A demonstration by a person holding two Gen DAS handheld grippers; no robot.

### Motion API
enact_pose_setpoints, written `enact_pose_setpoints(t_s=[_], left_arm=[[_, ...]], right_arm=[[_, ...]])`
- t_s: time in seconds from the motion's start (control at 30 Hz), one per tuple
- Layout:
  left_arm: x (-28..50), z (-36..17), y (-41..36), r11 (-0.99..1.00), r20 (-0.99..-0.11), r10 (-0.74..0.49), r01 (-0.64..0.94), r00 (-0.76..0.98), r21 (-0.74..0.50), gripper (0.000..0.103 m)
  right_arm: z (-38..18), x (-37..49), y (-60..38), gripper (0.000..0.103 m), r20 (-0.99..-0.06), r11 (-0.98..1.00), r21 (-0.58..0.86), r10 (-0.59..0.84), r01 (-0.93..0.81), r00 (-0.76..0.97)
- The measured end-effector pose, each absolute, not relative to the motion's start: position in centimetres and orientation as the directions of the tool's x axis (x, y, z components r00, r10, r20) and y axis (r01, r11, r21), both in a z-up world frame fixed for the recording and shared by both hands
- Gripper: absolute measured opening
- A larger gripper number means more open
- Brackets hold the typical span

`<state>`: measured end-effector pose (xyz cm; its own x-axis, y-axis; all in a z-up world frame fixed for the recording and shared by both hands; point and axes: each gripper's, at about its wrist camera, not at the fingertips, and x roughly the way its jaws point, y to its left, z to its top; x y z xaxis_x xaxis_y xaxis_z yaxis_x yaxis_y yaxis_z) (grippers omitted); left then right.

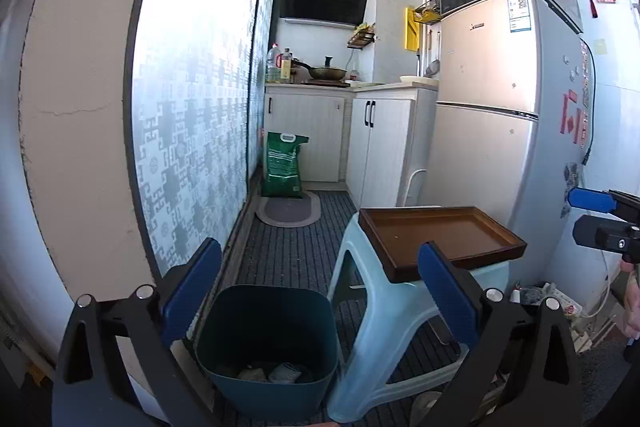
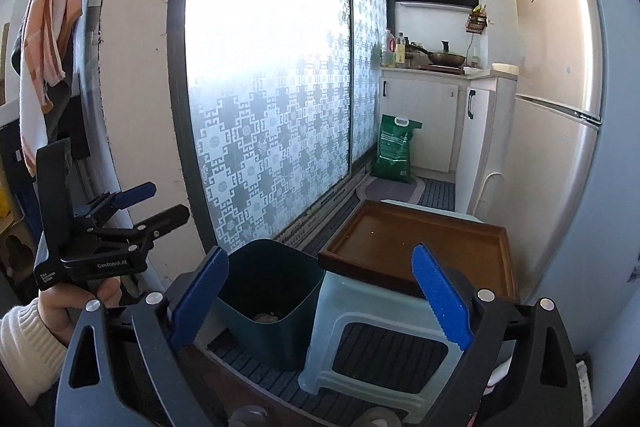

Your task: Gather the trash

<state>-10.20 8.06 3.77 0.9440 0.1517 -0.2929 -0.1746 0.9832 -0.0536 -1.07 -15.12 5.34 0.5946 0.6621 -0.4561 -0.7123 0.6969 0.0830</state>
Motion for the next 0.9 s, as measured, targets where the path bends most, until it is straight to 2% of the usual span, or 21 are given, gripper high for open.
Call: enact_pose_setpoints(t_s=[0.43,0.9], left_arm=[[-9.6,3.2,7.8,0.974,-0.331,0.201,-0.223,0.922,-0.029,0.1],[-9.5,3.3,7.9,0.973,-0.338,0.204,-0.228,0.919,-0.032,0.1]], right_arm=[[5.2,-0.8,-16.9,0.099,-0.413,0.709,0.16,0.68,-0.687,0.606],[5.1,-1.1,-16.0,0.099,-0.427,0.701,0.128,0.677,-0.701,0.599]])
